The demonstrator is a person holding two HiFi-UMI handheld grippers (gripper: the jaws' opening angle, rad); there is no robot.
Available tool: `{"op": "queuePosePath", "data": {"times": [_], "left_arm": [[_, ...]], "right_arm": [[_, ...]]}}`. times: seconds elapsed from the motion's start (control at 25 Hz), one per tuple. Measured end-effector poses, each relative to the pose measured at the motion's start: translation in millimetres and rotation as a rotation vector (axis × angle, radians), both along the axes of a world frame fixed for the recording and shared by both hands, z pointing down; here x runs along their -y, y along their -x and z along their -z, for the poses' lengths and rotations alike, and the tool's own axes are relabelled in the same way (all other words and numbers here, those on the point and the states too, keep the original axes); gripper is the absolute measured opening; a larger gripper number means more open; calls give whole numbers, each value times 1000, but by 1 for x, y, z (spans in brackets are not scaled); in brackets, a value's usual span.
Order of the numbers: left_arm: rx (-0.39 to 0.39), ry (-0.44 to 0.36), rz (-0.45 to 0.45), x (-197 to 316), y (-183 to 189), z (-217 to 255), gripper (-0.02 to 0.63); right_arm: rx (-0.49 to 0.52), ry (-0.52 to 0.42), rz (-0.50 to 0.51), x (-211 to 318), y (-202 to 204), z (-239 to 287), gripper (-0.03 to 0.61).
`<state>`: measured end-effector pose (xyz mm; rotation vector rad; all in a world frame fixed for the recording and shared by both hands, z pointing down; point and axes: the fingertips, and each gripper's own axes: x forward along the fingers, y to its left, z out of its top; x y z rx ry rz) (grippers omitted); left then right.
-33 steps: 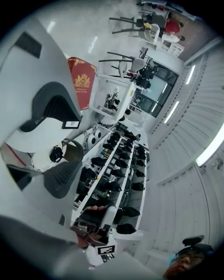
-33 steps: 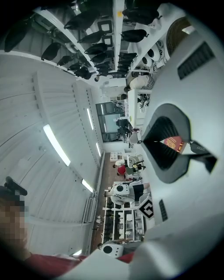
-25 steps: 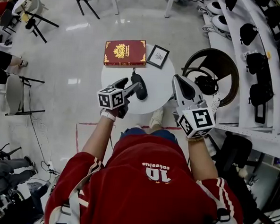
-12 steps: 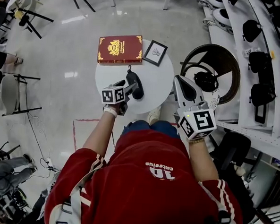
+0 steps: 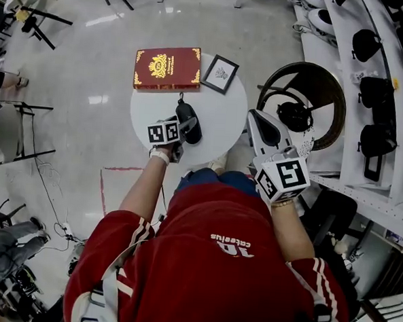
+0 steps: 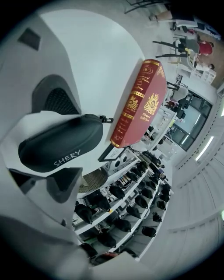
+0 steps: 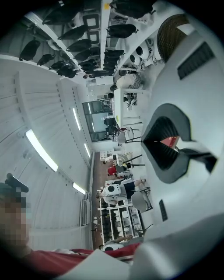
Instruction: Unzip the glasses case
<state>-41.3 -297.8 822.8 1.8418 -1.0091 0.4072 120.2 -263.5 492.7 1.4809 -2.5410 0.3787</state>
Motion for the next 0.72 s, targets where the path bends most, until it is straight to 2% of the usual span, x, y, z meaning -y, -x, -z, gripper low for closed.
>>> {"op": "queuePosePath", "data": {"times": [0.28,0.52,0.64,0.72], "left_arm": [[38,39,-1,8,-14,-16,368],[113,59,-24,9,-28,-17,383],[171,73,-61,8,-37,-20,383],[237,85,-81,7,-42,-24,383]], "right_arm": [[12,19,10,9,-8,-4,15],[25,36,2,13,-18,-10,15],[36,39,-6,15,-22,-10,15],[43,41,-8,17,-24,-10,15]]}}
